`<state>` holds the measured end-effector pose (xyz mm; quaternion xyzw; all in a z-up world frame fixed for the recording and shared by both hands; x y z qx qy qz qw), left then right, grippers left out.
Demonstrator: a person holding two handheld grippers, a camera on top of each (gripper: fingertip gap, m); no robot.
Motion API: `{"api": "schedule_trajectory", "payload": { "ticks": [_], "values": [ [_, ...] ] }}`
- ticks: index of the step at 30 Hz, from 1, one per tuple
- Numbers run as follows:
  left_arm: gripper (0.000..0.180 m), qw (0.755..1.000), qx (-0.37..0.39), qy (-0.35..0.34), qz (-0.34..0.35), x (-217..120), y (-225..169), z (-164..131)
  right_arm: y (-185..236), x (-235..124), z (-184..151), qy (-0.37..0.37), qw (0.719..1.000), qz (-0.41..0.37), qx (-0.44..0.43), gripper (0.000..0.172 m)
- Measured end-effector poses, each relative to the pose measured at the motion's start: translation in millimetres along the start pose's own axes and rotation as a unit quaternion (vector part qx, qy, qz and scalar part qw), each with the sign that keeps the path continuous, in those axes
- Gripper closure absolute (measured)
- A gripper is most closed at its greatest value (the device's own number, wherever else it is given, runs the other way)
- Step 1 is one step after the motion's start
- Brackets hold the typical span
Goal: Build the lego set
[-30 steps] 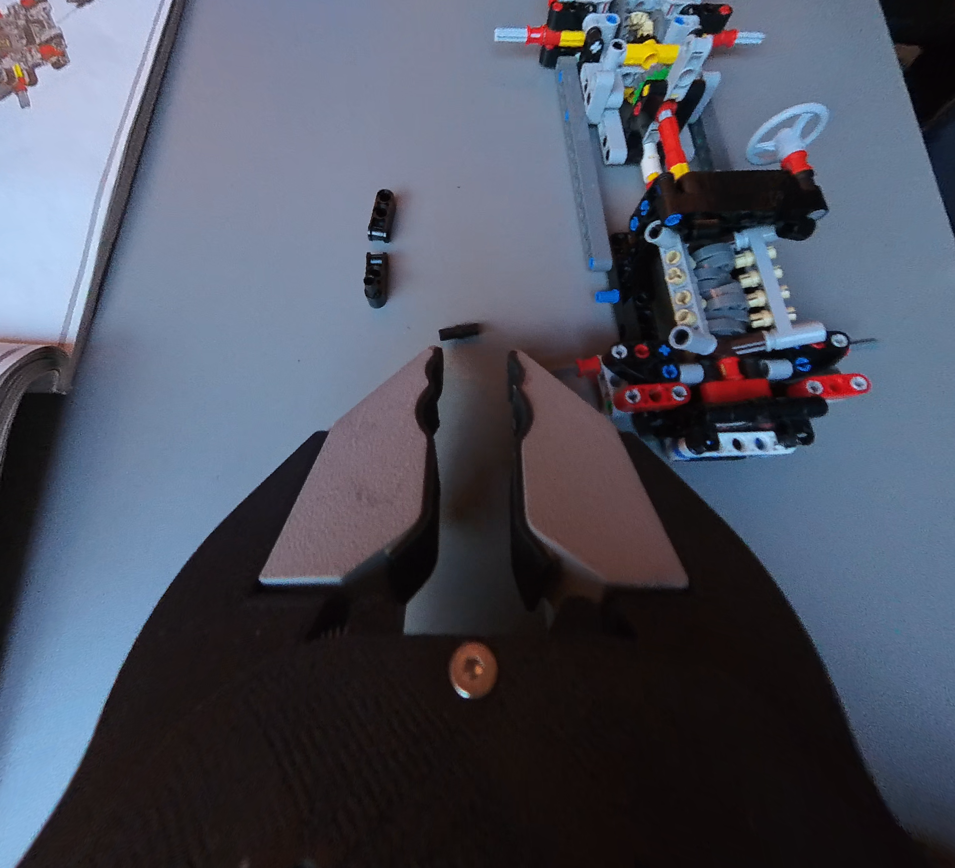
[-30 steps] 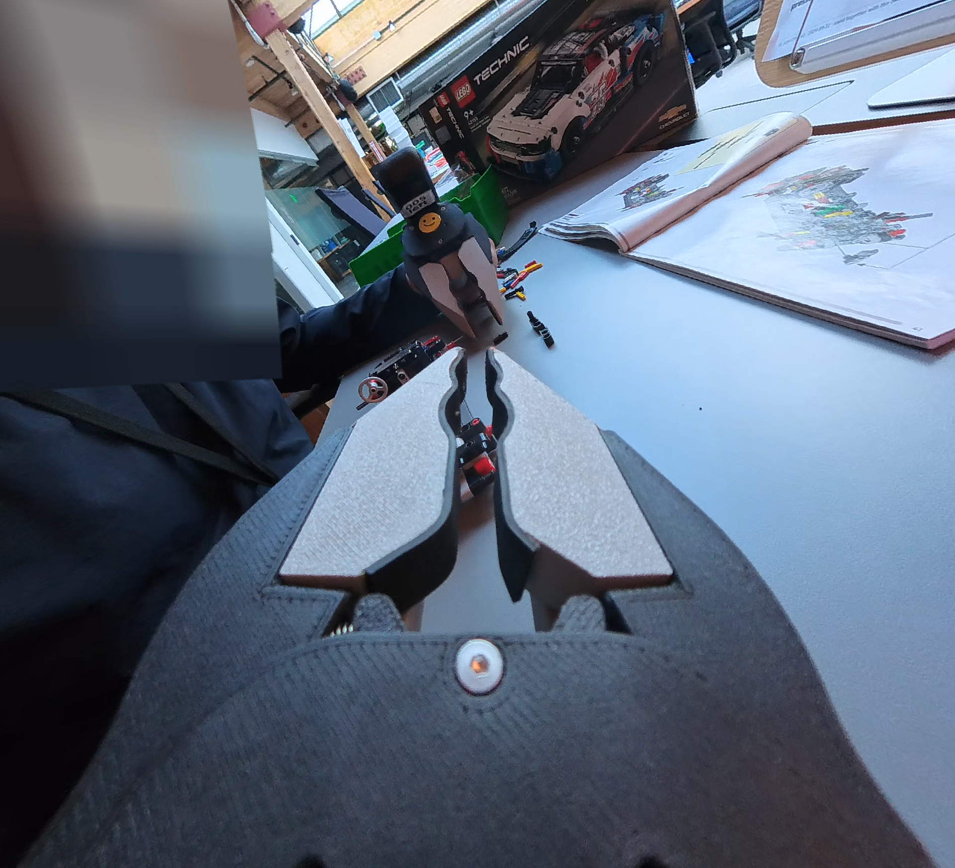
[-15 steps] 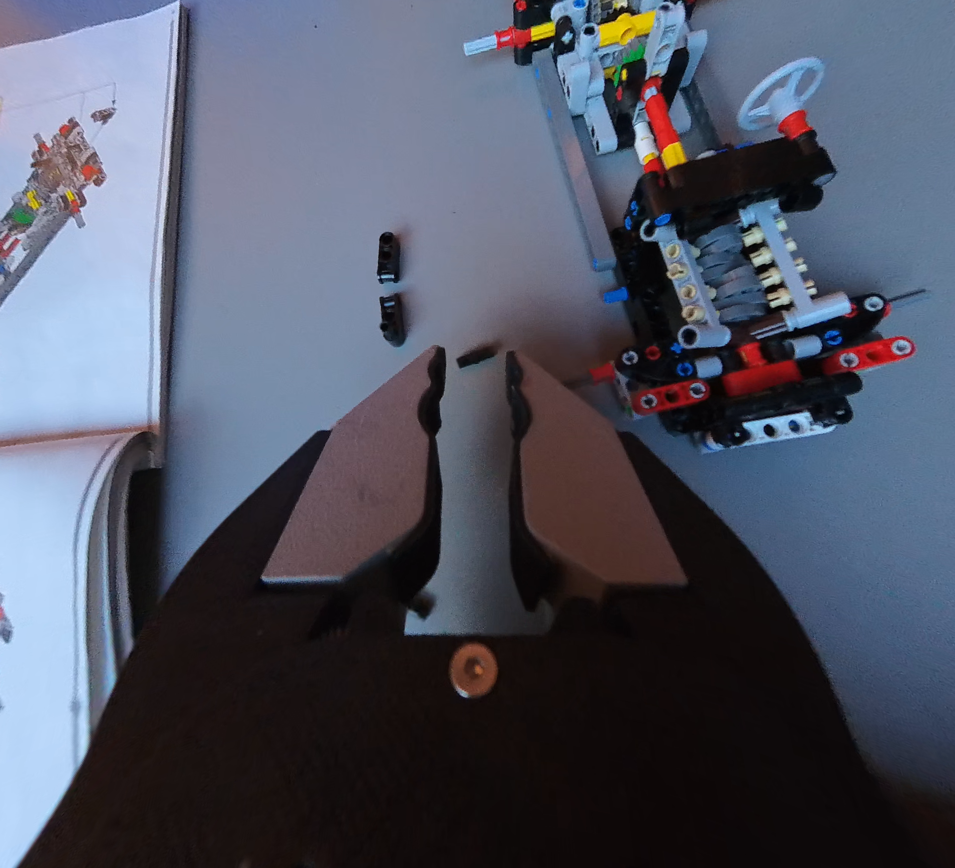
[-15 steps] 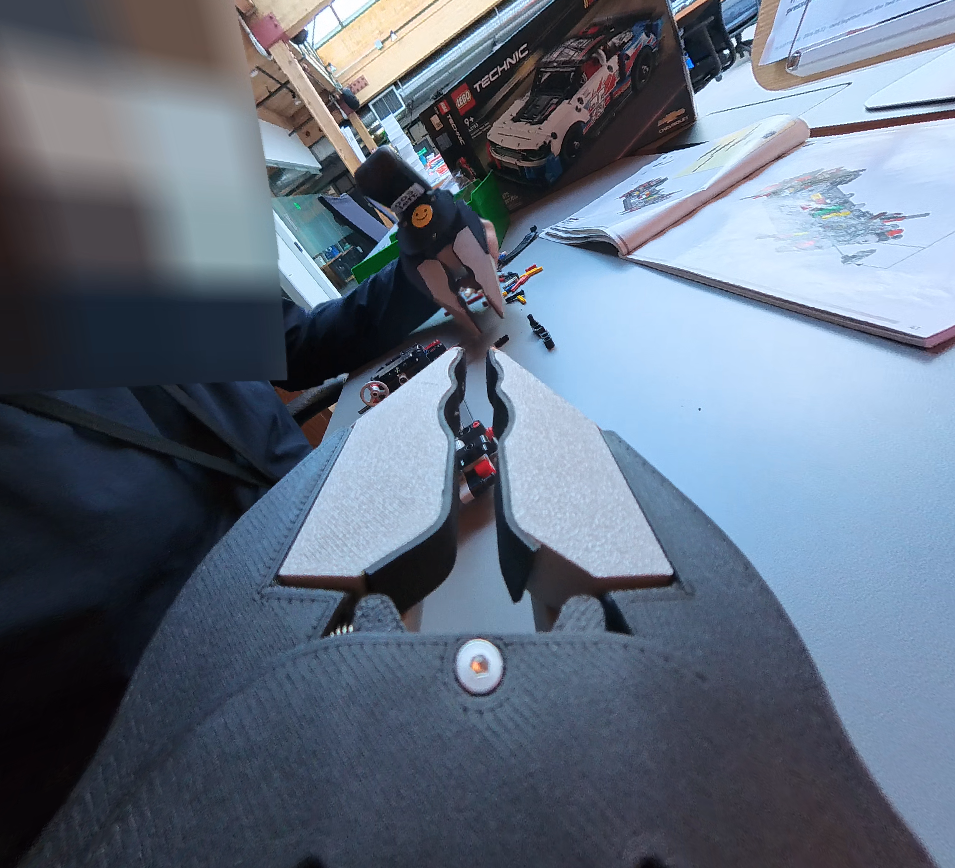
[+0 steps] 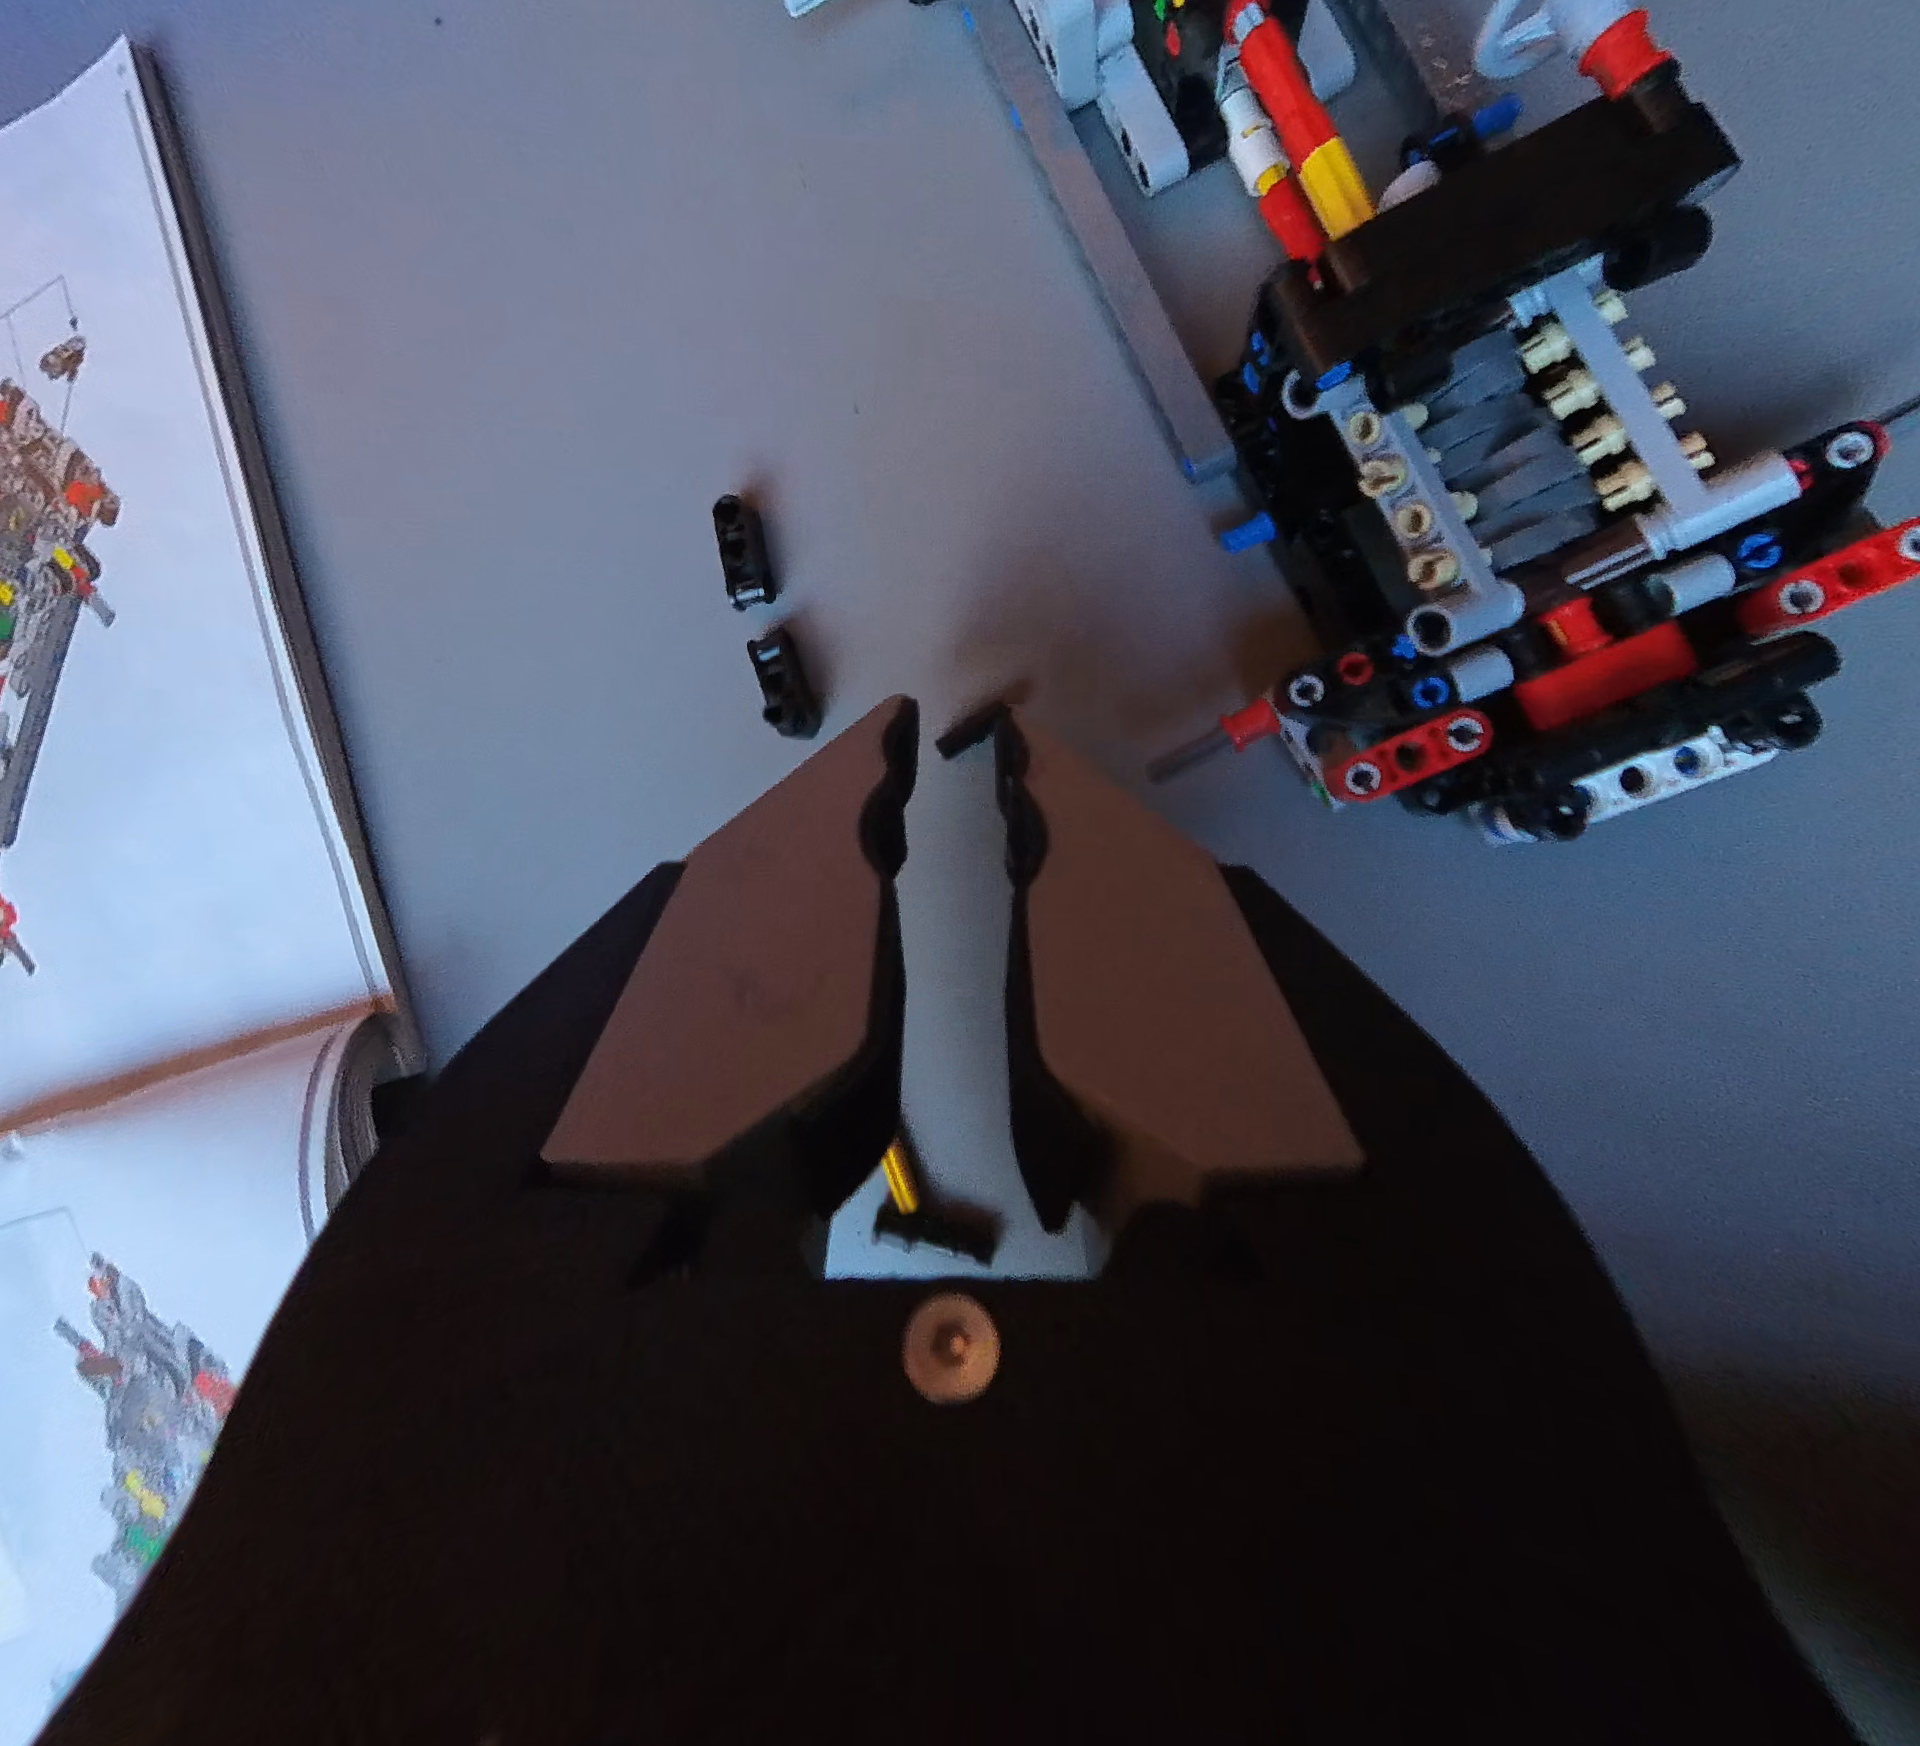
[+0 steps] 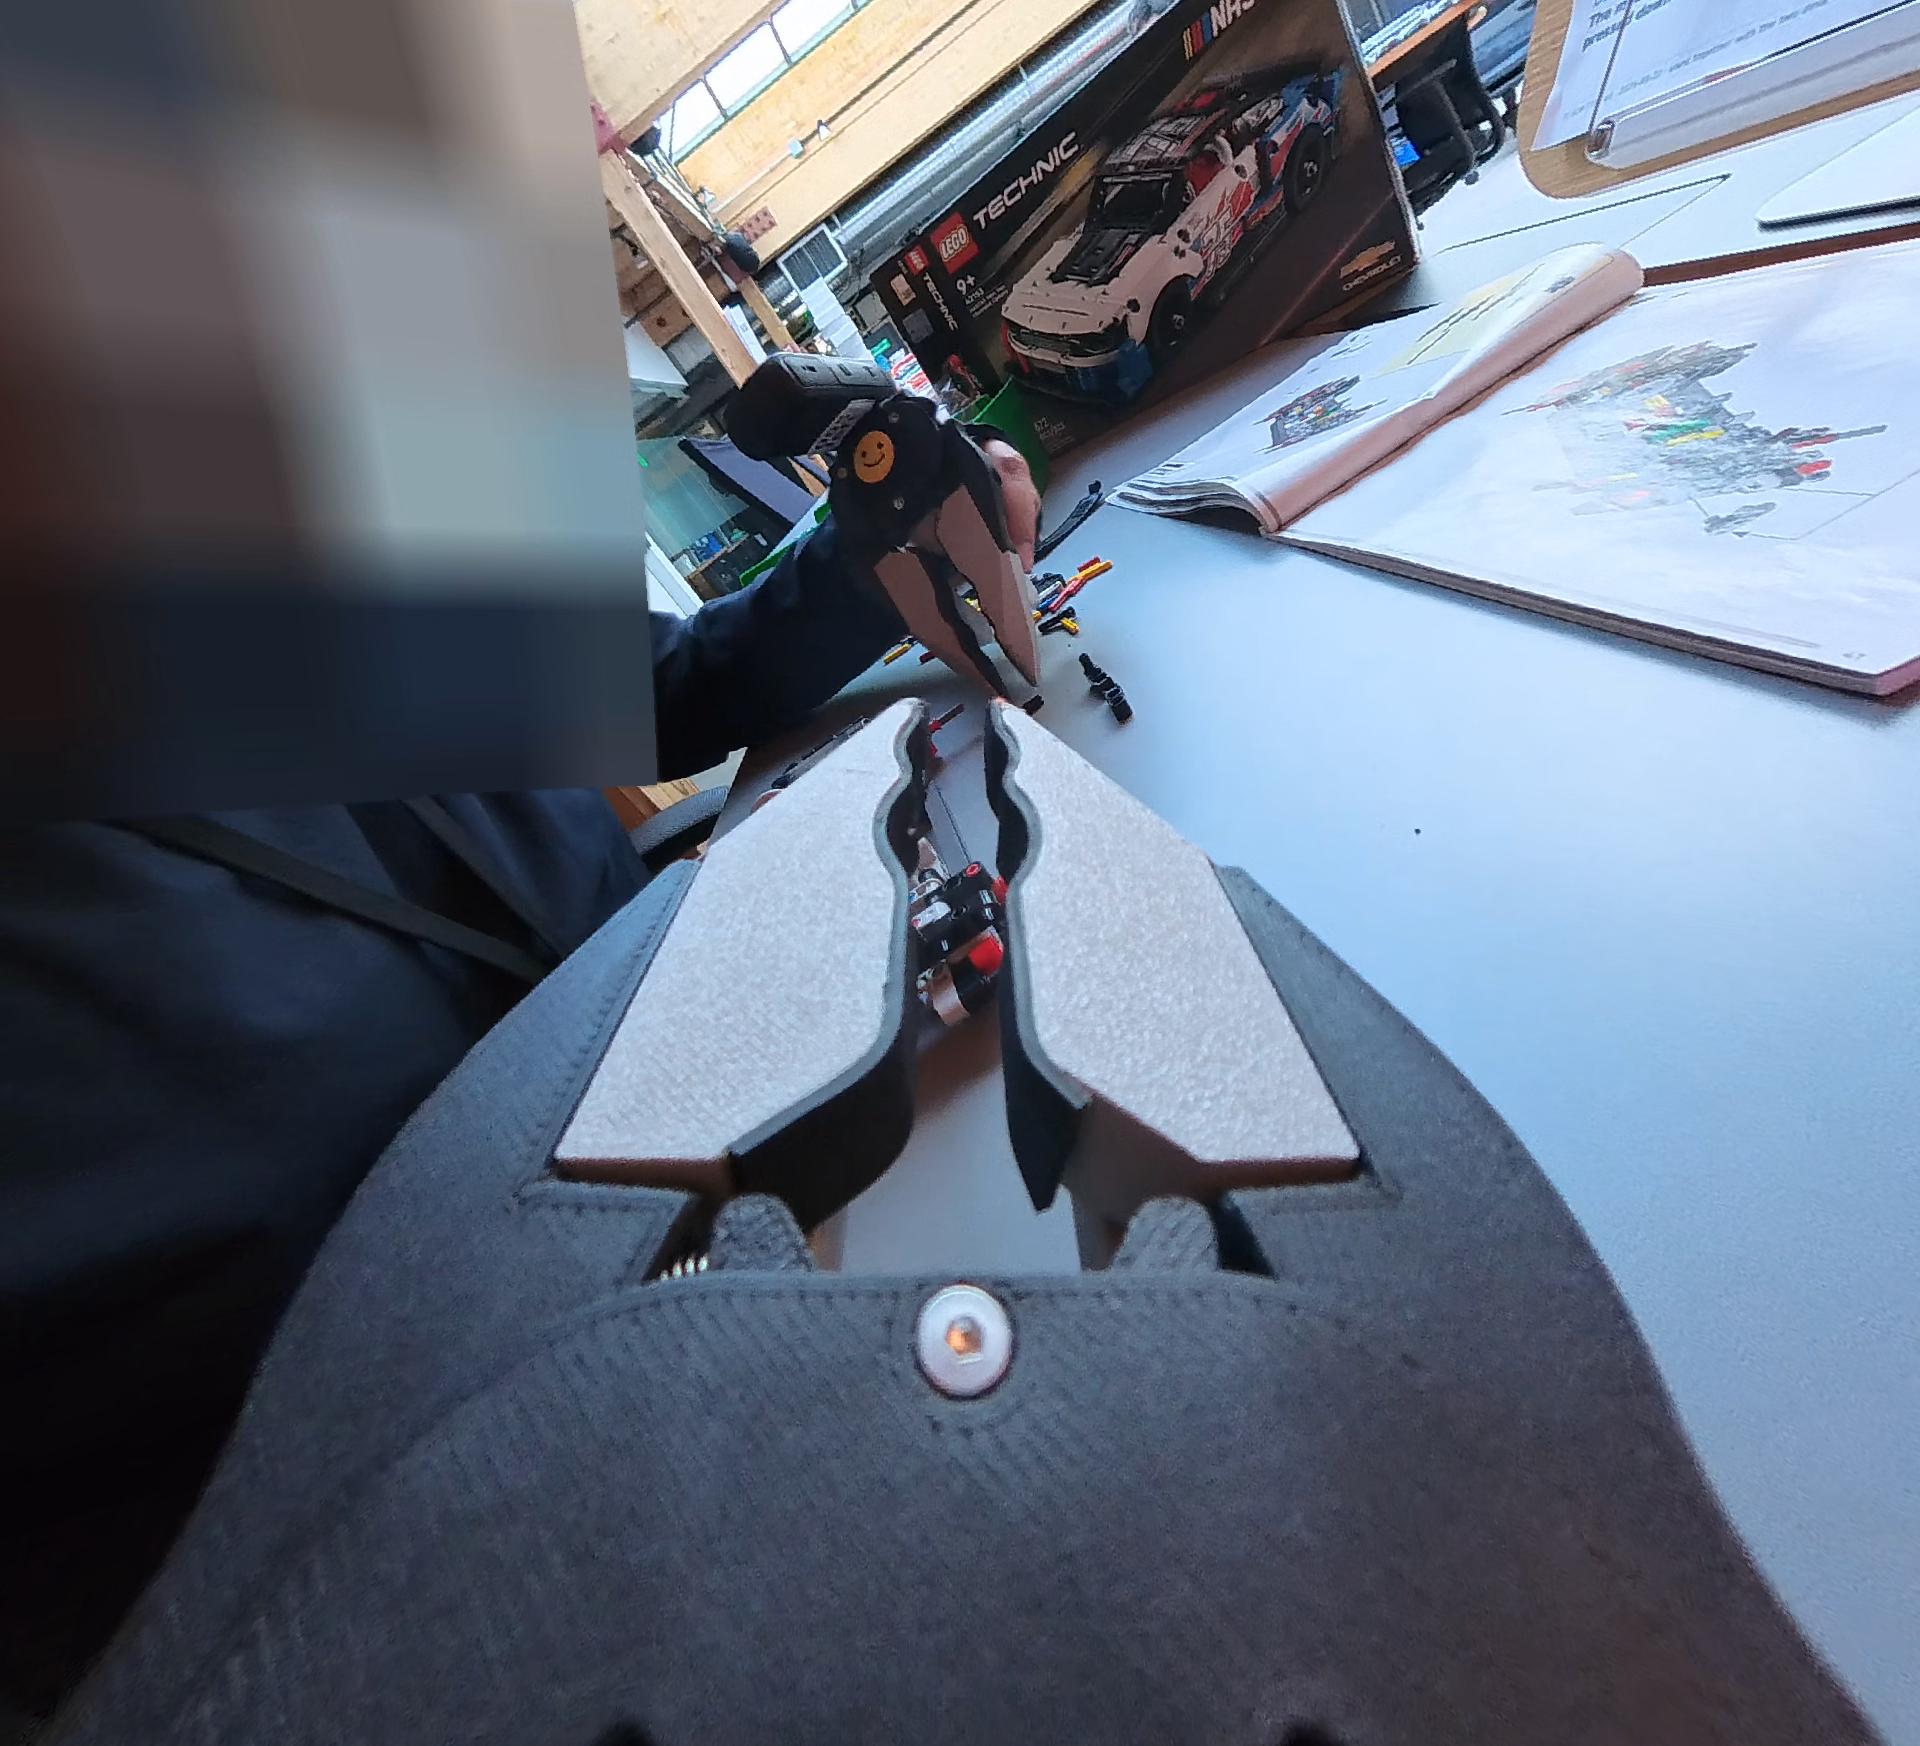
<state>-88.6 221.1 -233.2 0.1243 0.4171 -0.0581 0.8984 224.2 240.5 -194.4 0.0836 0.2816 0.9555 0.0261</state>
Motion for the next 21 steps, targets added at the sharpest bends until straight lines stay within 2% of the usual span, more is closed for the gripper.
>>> {"api": "schedule_trajectory", "payload": {
  "ticks": [9, 14, 21],
  "values": [
    [0.177, 1.0, -0.007, 0.005, -0.029, 9, 1, -4, -1, 0, 0, -0.002, 1.0, 0.002, 0.004, 0.164],
    [0.177, 0.998, -0.049, -0.005, -0.033, 9, 4, -5, 0, 0, 0, 0.0, 1.0, 0.001, 0.001, 0.164],
    [0.177, 0.988, -0.155, -0.012, 0.023, 1, 14, -16, 3, 5, -4, 0.021, 0.999, -0.009, -0.024, 0.164]
  ]
}}
Point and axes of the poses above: each gripper's, where its closed fingertips meet, x out along the fingers, z out of its top, y = z × x across the jaws, the point moved 6 cm from there along -x, back along the fingers, and after that the axes turned 4 degrees about -y, right-handed, at the moved point
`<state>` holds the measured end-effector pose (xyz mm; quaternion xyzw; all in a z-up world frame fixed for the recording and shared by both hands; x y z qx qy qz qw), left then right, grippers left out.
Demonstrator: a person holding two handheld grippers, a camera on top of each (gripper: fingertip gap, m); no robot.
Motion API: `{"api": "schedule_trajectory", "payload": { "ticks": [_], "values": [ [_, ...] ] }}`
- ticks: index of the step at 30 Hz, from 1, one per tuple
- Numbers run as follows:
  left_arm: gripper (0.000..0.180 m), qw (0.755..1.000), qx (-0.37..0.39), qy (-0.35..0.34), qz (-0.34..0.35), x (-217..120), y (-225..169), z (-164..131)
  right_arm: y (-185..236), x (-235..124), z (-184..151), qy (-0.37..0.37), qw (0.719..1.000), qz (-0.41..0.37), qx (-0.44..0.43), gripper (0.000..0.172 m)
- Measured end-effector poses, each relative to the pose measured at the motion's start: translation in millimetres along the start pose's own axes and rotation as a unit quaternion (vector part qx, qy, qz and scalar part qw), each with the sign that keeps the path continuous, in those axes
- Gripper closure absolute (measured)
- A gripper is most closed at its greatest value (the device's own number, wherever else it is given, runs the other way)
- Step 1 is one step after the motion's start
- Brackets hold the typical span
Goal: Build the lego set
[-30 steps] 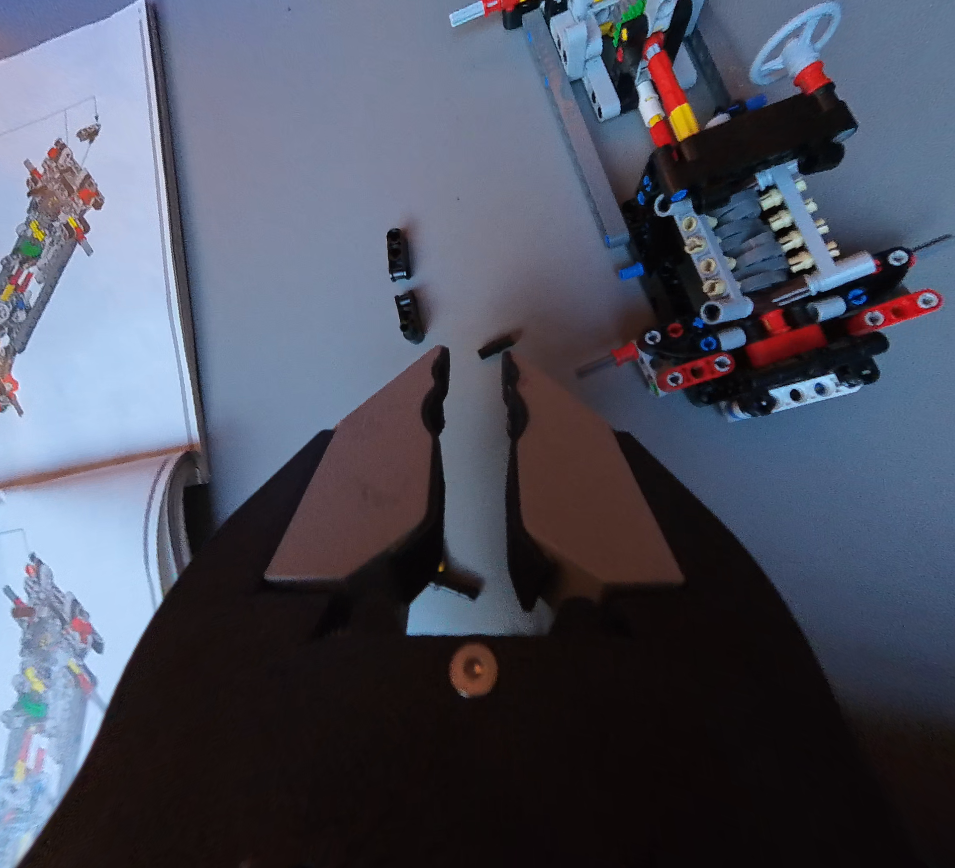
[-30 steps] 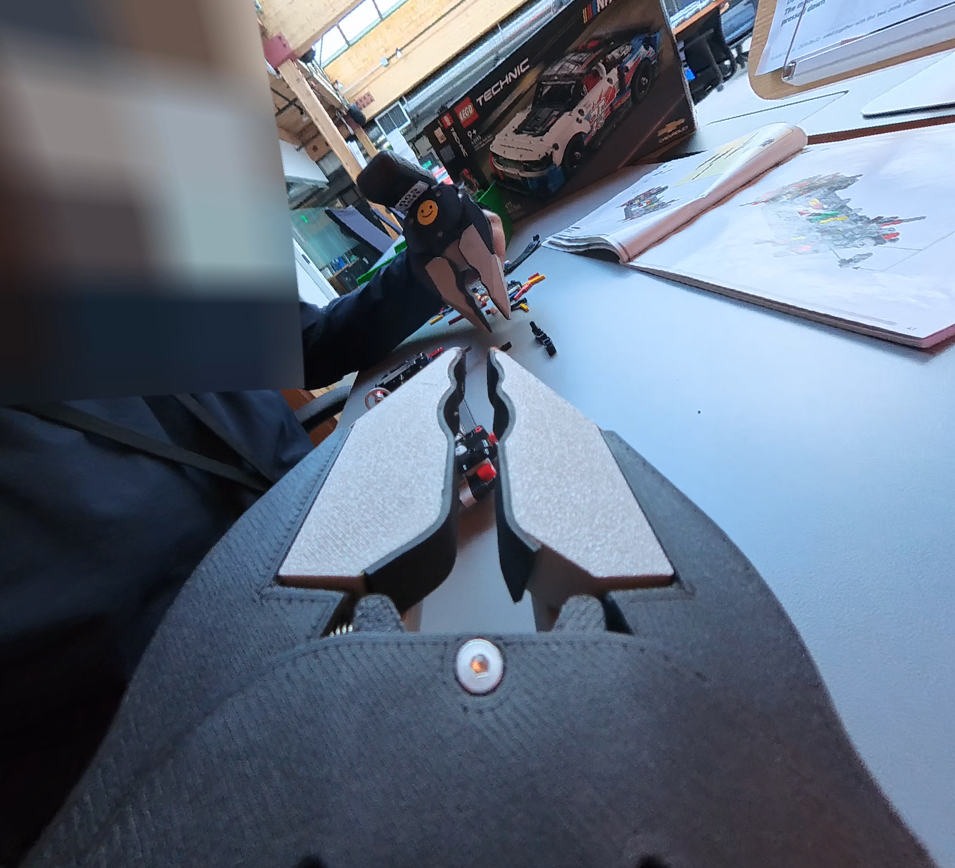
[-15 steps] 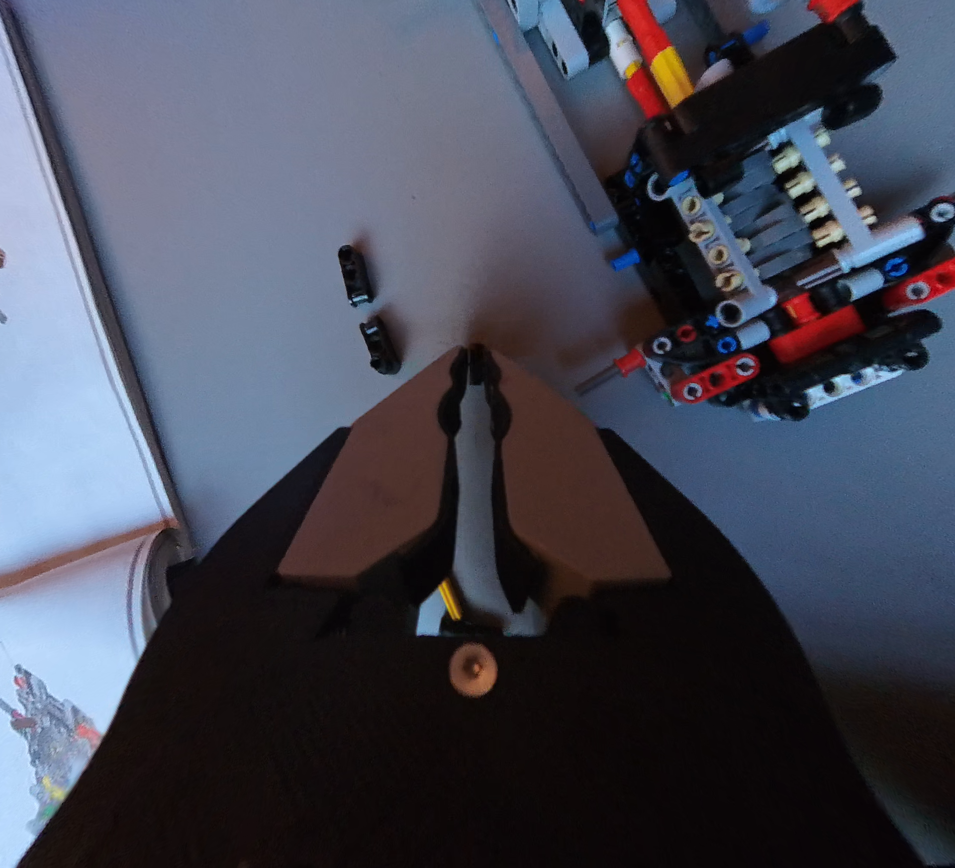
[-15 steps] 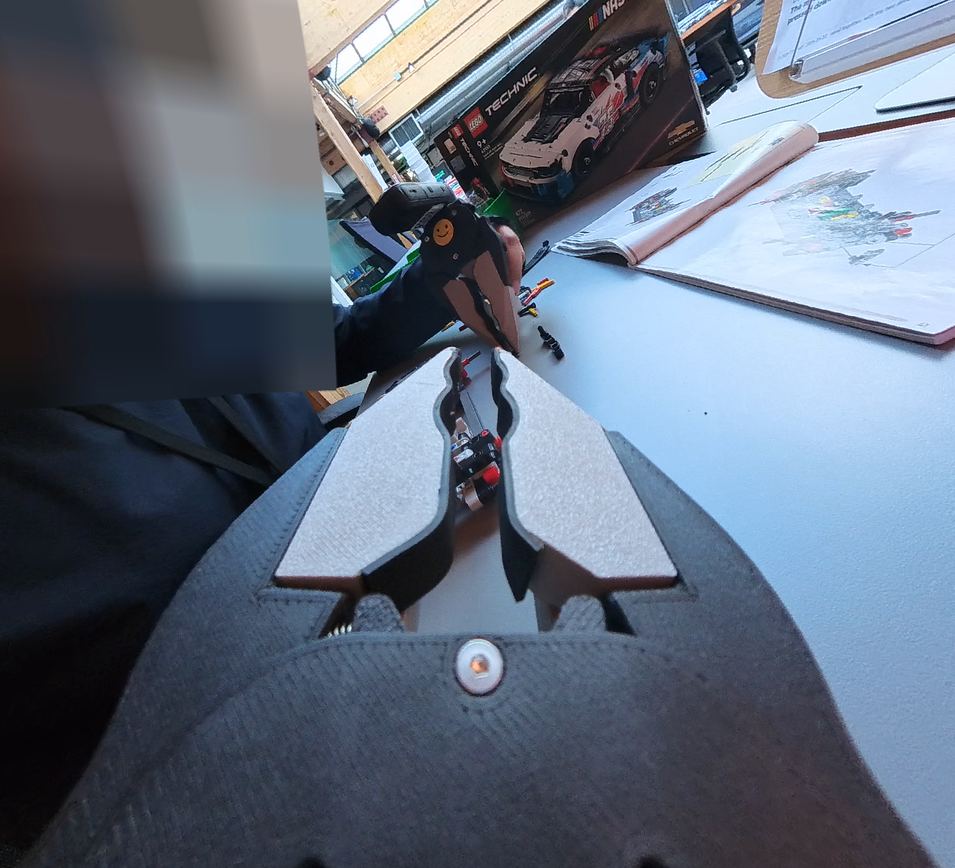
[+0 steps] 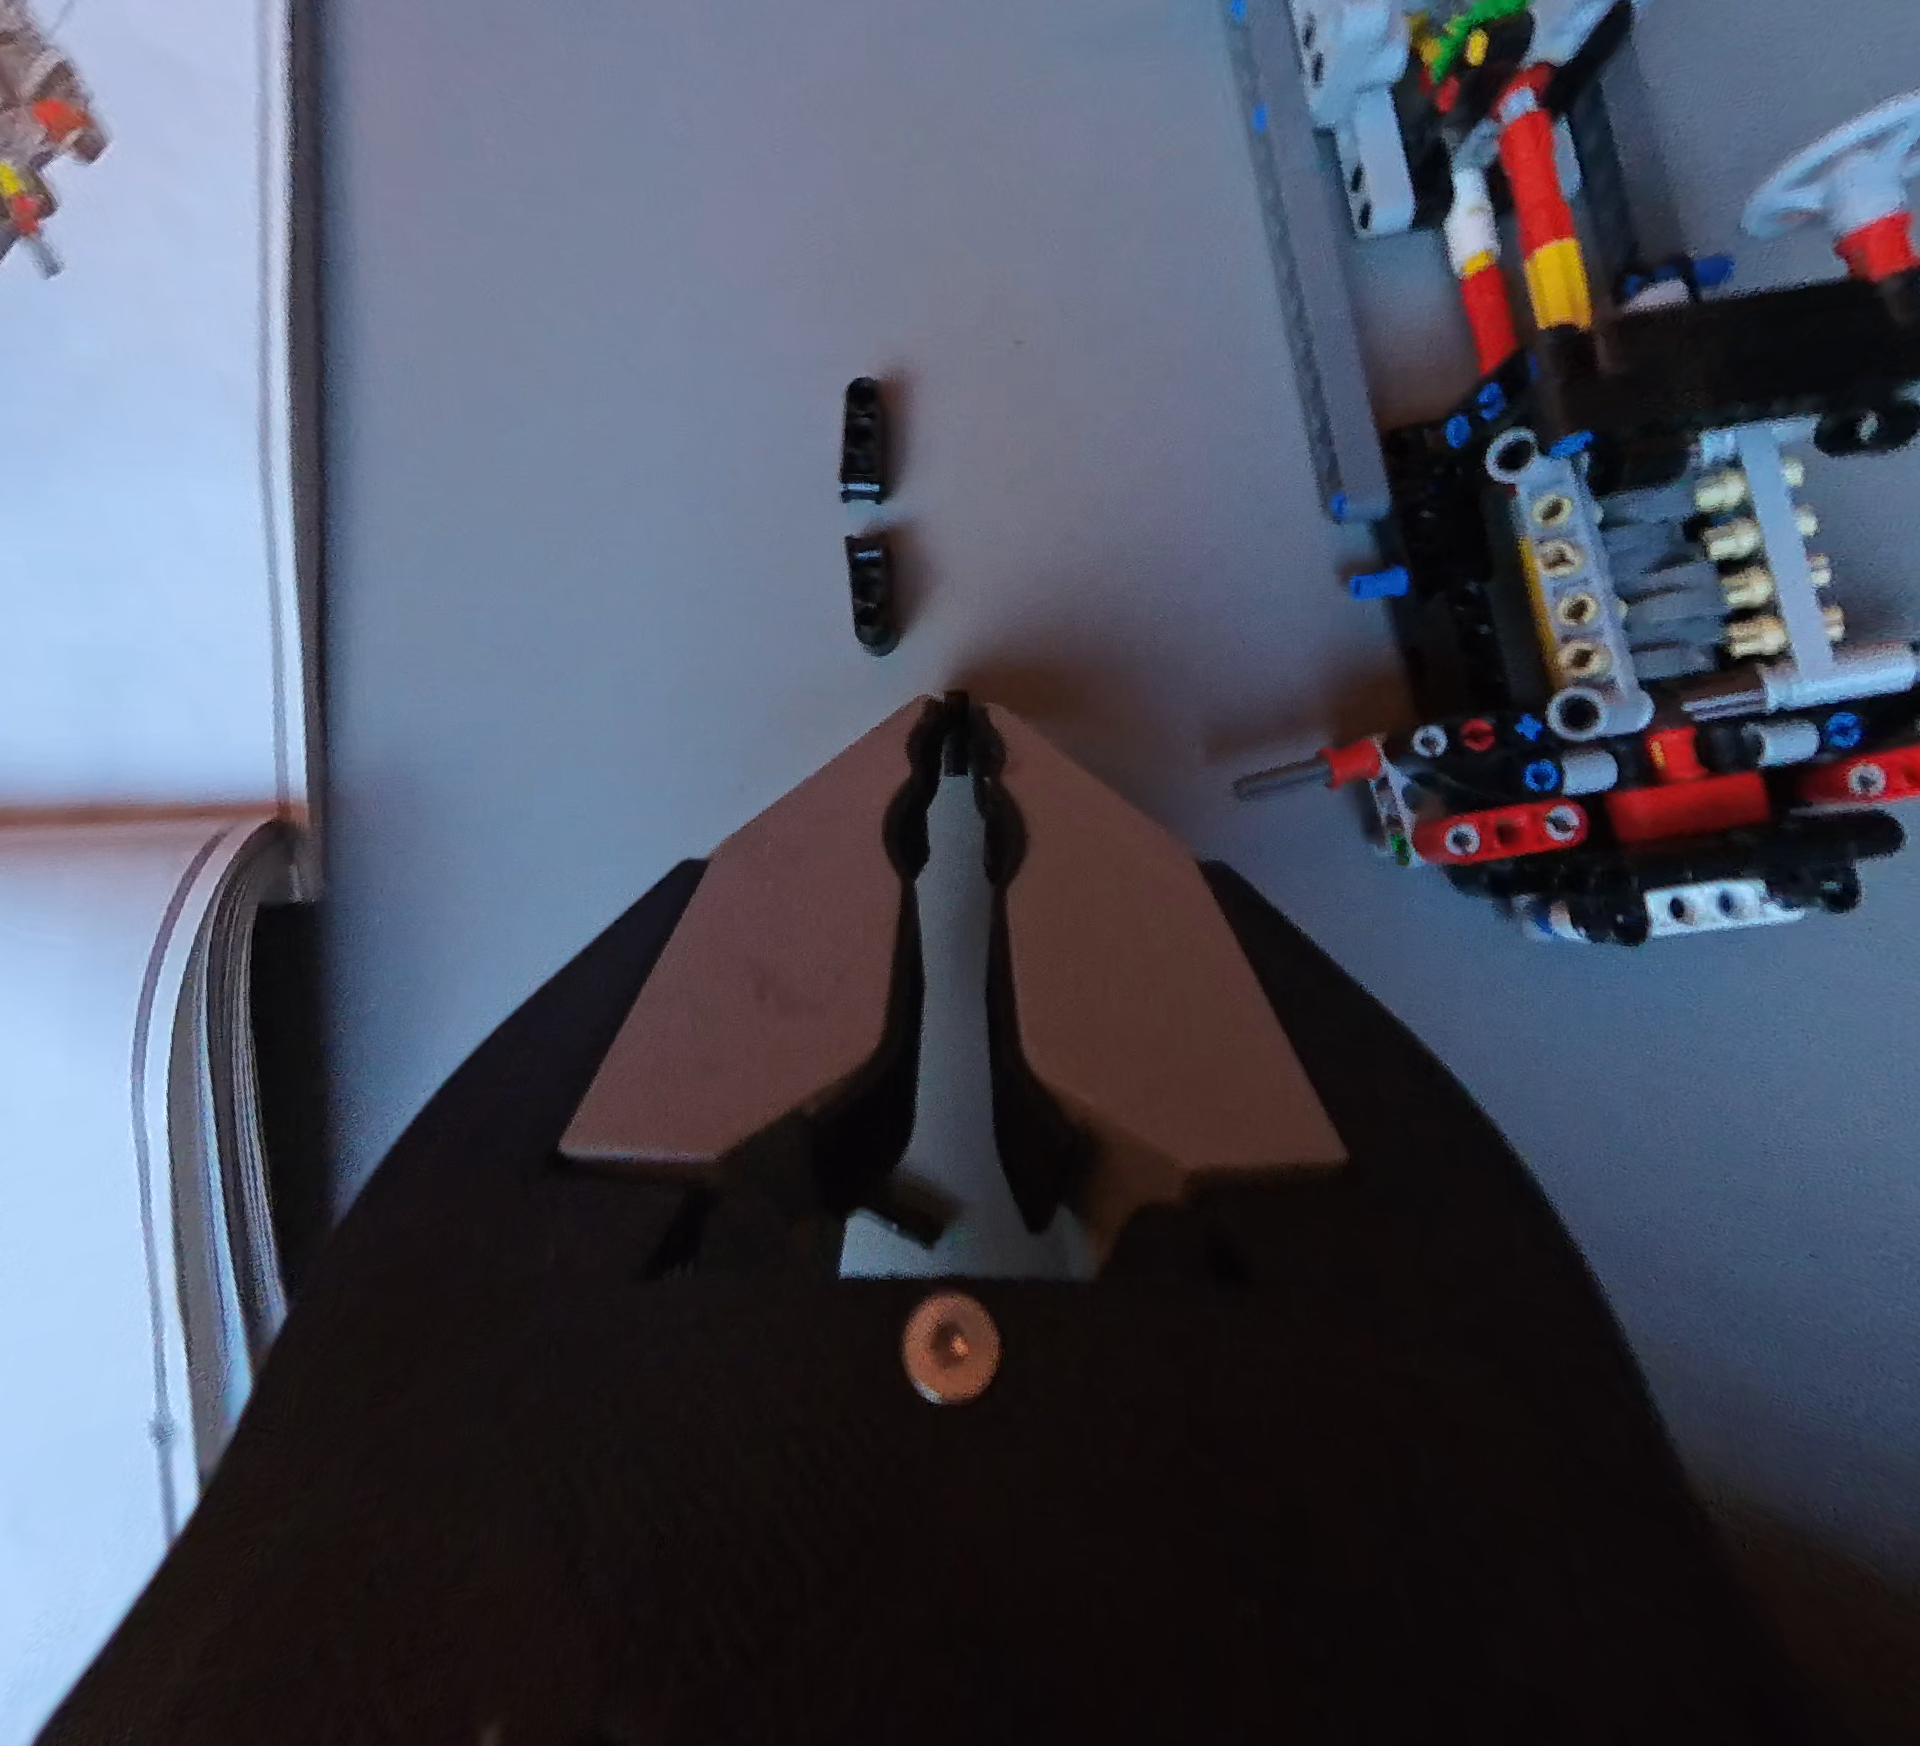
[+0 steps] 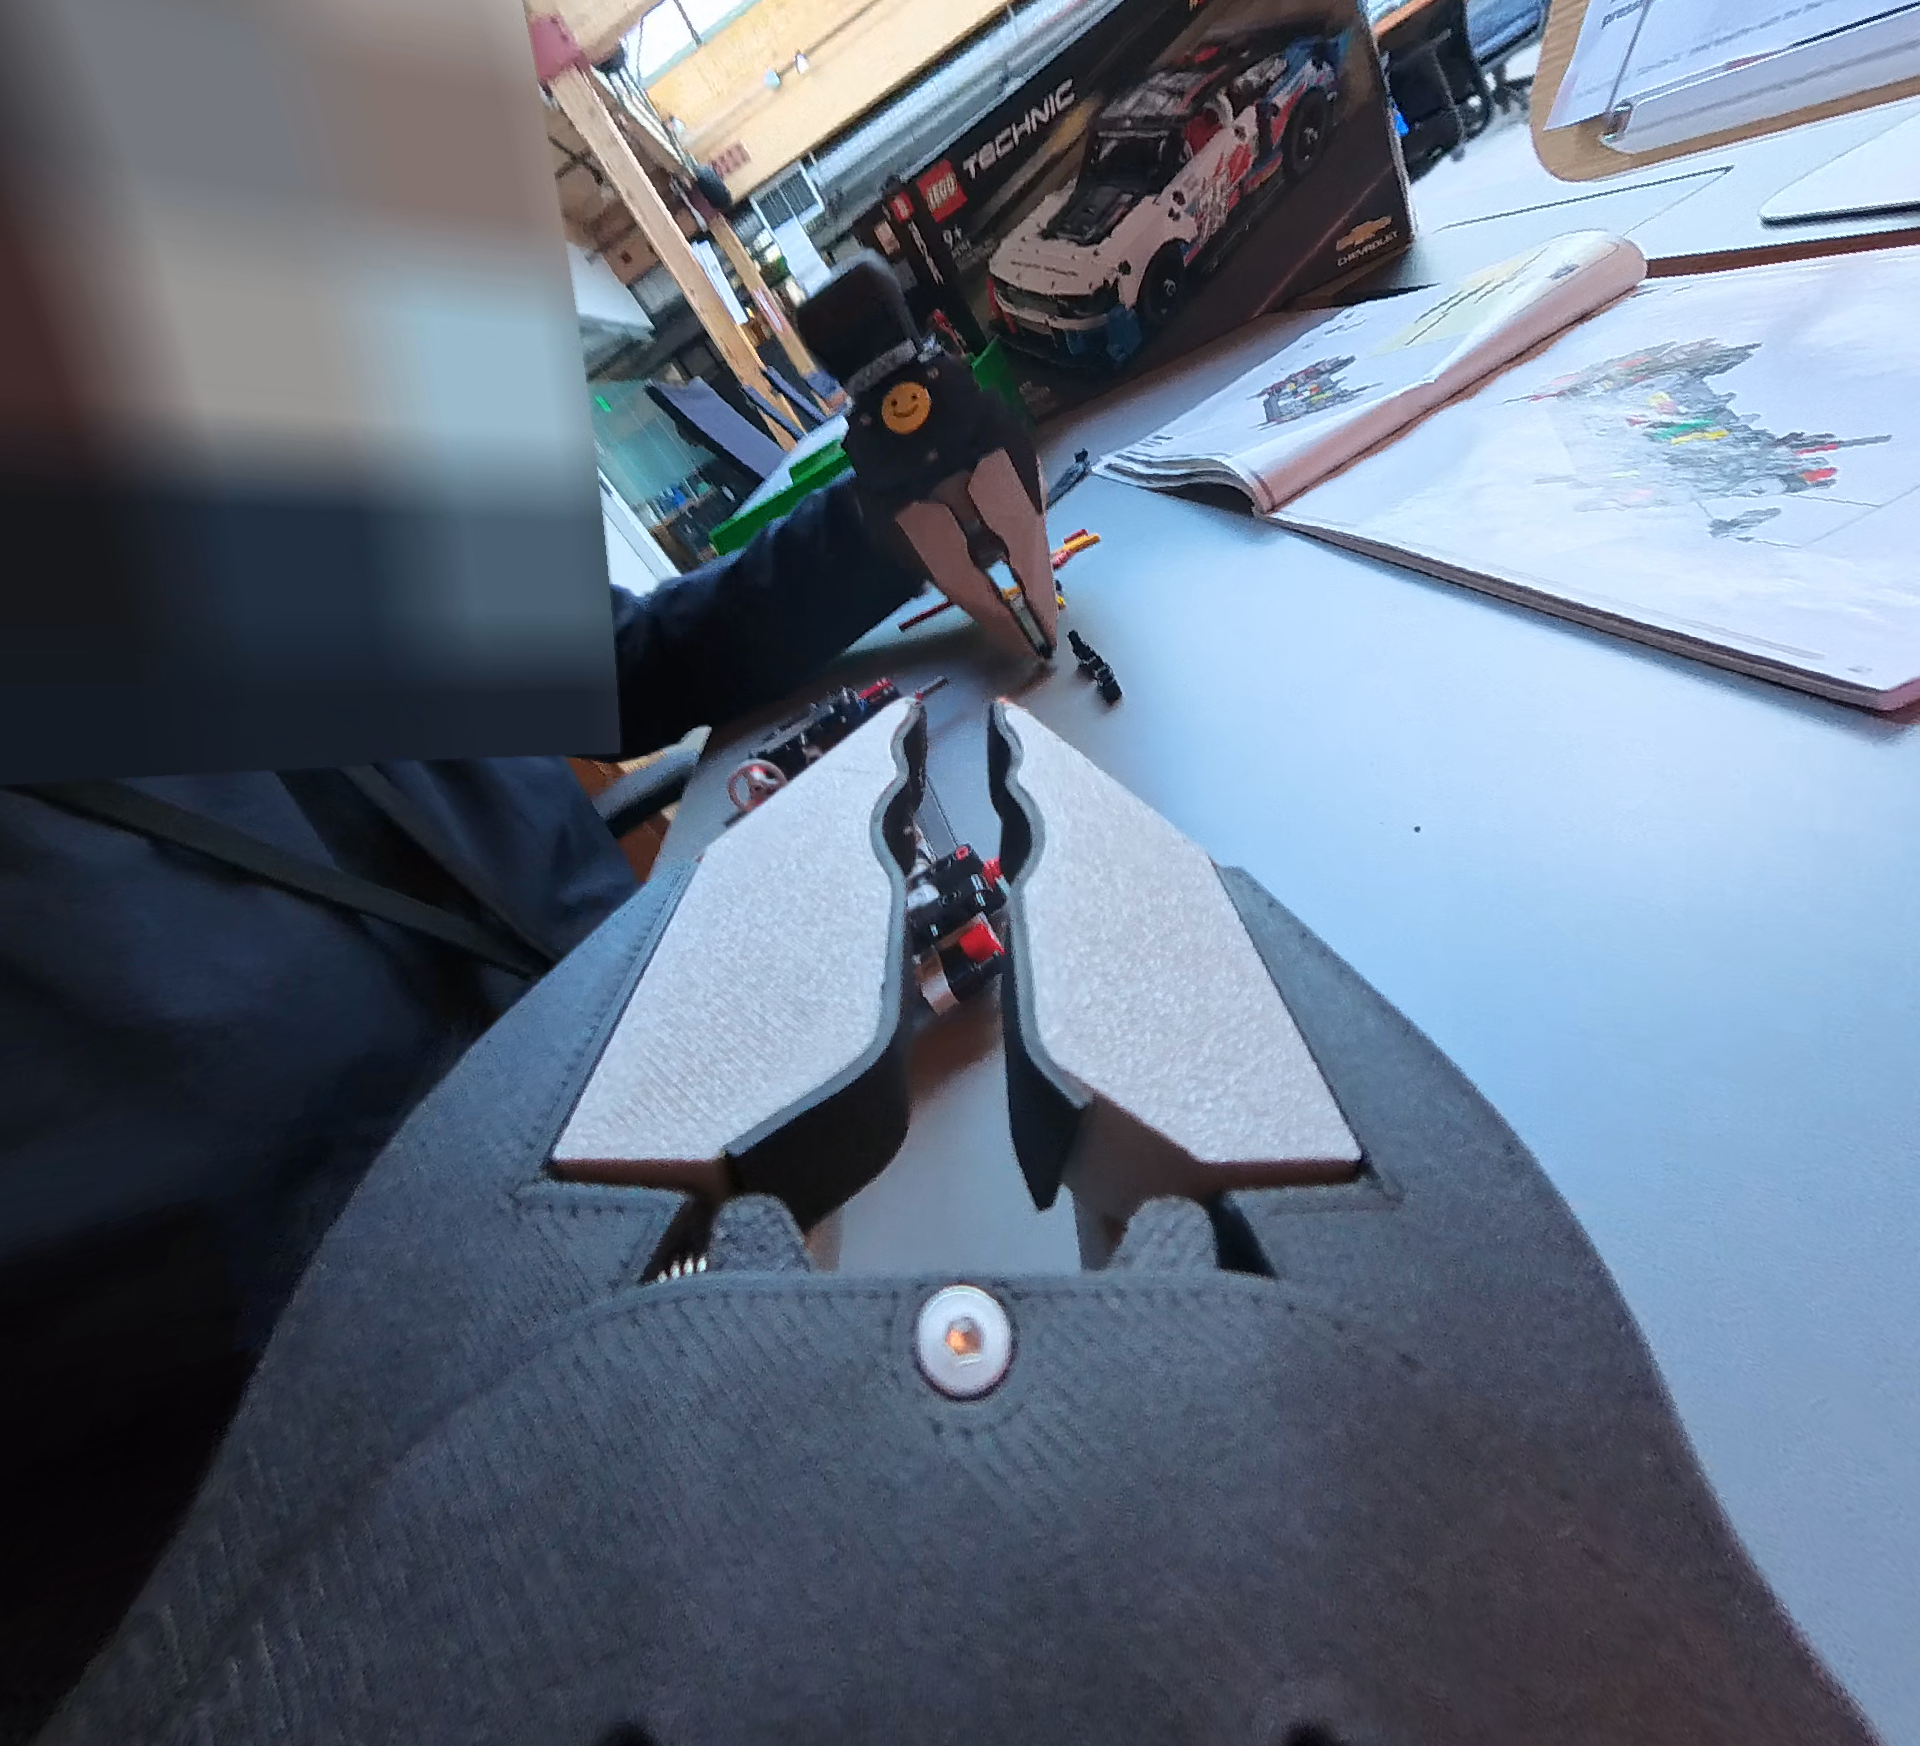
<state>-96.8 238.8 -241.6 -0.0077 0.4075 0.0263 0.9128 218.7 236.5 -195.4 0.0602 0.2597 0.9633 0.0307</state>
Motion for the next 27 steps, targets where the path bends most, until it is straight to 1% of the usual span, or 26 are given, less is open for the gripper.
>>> {"api": "schedule_trajectory", "payload": {
  "ticks": [4, 7, 9, 11, 14, 17, 19, 22, 27],
  "values": [
    [0.177, 0.997, -0.052, -0.042, 0.025, -8, -4, 7, 5, 5, -3, 0.018, 0.999, -0.011, -0.032, 0.163],
    [0.177, 0.993, -0.076, -0.079, 0.043, -14, -11, 20, 11, 12, -6, 0.035, 0.997, -0.018, -0.069, 0.161],
    [0.178, 0.99, -0.077, -0.11, 0.033, -16, -21, 34, 17, 22, -7, 0.054, 0.993, -0.026, -0.105, 0.163],
    [0.178, 0.99, -0.068, -0.125, 0.013, -16, -33, 49, 29, 38, -6, 0.069, 0.987, -0.018, -0.146, 0.165],
    [0.178, 0.986, -0.079, -0.142, -0.039, -13, -50, 70, 53, 71, -6, 0.097, 0.974, 0.021, -0.205, 0.164],
    [0.178, 0.972, -0.139, -0.145, -0.122, -7, -59, 86, 75, 102, -12, 0.142, 0.949, 0.05, -0.277, 0.164],
    [0.179, 0.956, -0.186, -0.149, -0.172, -4, -62, 93, 86, 114, -19, 0.17, 0.926, 0.056, -0.332, 0.163],
    [0.178, 0.923, -0.244, -0.164, -0.249, -2, -66, 102, 91, 122, -30, 0.2, 0.893, 0.04, -0.401, 0.162],
    [0.178, 0.881, -0.301, -0.168, -0.324, 5, -68, 107, 97, 122, -40, 0.209, 0.846, 0.0, -0.49, 0.165]
  ]
}}
Point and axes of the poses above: each gripper's, where its closed fingertips meet, x out along the fingers, z out of its top, y = z × x across the jaws, the point moved 6 cm from there along -x, back along the fingers, and after that the axes turned 4 degrees about -y, right-handed, at the moved point
